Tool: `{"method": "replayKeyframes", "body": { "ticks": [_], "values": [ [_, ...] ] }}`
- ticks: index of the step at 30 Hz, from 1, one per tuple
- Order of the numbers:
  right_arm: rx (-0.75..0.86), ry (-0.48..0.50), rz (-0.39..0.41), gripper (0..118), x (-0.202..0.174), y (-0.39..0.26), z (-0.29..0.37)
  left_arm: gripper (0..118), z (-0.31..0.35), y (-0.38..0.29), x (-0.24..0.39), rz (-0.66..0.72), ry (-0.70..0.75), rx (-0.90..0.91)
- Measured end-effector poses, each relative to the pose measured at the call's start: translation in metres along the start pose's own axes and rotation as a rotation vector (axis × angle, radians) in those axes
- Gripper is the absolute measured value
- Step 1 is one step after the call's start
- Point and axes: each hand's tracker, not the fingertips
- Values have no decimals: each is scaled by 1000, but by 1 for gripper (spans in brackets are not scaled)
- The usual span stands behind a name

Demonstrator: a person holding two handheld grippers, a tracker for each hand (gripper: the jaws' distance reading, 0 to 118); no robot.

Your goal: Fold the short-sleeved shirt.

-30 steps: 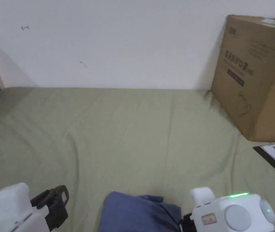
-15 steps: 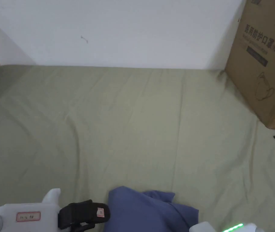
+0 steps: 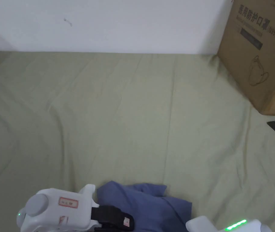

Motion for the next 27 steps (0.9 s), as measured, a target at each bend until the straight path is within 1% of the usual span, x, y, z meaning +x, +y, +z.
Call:
{"method": "replayKeyframes", "body": {
  "ticks": [2,5,8,9,13,15,18,20,21,23,27],
  "values": [
    [8,12,-17,0,2,-1,2,22,3,-5,2,88,-142,5],
    [39,30,-62,0,3,-4,15,22,6,-8,19,0,-64,24],
    [127,38,-106,0,1,-11,36,21,28,-10,23,-3,-69,44],
    [145,38,-109,0,0,-12,43,21,39,-13,27,-17,-70,64],
    [192,25,-94,0,-14,-13,65,21,123,-25,11,-46,-2,136],
    [203,28,-87,0,-24,-12,69,21,171,-29,-8,-29,84,160],
    [186,37,-66,0,-42,-5,65,21,245,-30,-44,-40,296,197],
    [168,41,-37,0,-57,-1,60,21,292,-27,-73,-5,415,209],
    [159,40,-24,0,-65,1,59,21,309,-26,-84,1,472,209],
    [137,39,3,0,-81,6,52,21,340,-17,-114,27,631,193],
    [103,42,28,0,-103,15,42,21,364,-6,-156,67,790,165]
  ]
}}
